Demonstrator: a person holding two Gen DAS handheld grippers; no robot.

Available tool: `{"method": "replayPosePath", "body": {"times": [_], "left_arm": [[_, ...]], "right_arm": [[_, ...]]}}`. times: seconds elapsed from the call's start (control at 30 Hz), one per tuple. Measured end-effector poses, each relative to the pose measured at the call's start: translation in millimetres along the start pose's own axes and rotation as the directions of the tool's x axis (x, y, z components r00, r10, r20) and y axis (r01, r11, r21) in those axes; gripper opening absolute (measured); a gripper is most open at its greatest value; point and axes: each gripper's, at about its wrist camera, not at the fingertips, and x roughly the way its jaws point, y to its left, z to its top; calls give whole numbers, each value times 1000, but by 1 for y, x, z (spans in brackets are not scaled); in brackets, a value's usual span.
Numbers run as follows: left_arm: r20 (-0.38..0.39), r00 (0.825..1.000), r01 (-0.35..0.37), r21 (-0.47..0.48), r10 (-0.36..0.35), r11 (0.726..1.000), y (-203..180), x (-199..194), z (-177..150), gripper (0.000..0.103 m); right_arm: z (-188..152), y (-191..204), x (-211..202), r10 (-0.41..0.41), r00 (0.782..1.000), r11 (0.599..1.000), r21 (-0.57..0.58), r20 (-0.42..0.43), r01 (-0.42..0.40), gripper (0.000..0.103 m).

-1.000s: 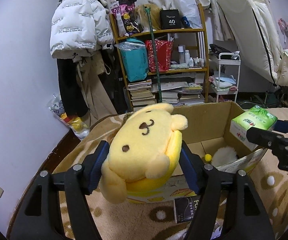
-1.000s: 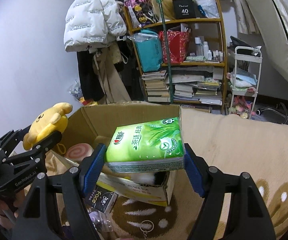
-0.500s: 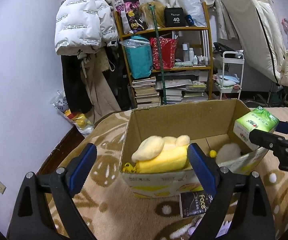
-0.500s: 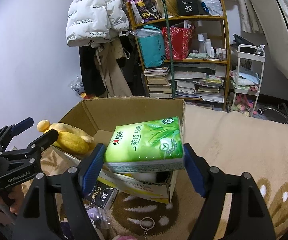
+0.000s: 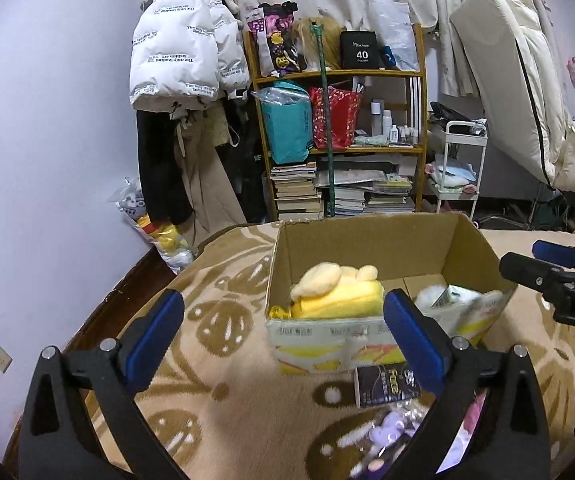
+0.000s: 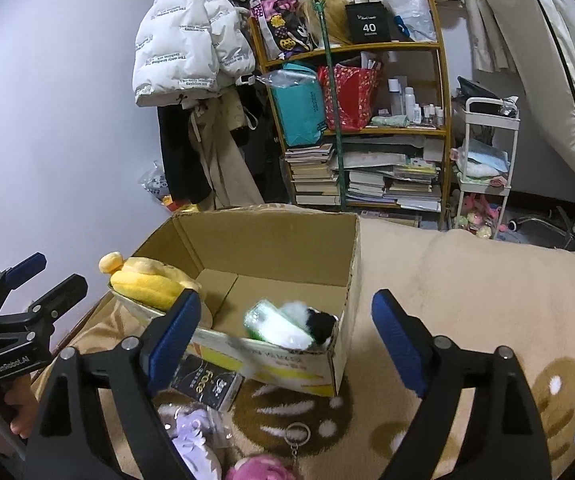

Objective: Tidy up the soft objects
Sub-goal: 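Move both tools back toward the pink bear and purple doll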

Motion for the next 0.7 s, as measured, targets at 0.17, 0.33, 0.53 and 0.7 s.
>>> {"method": "replayPosePath", "body": {"times": [0.17, 0.33, 0.53, 0.7], "left_arm": [[-22, 1000, 1, 10, -1, 1000, 0, -17, -6, 99], [-88, 996, 22, -40, -26, 999, 6, -31, -9, 99], [-115, 993, 25, -41, -29, 999, 12, -50, -16, 99], [-128, 990, 56, -23, -58, 998, 9, -65, -20, 99]], "right_arm": [[-6, 5, -19, -16, 1000, 1000, -4, 5, 16, 103], [-13, 11, -34, -32, 999, 999, -10, -11, 31, 103], [-21, 14, -55, -36, 999, 999, 11, -24, 36, 103], [-27, 16, -68, -36, 998, 999, 36, -46, 38, 103]]}}
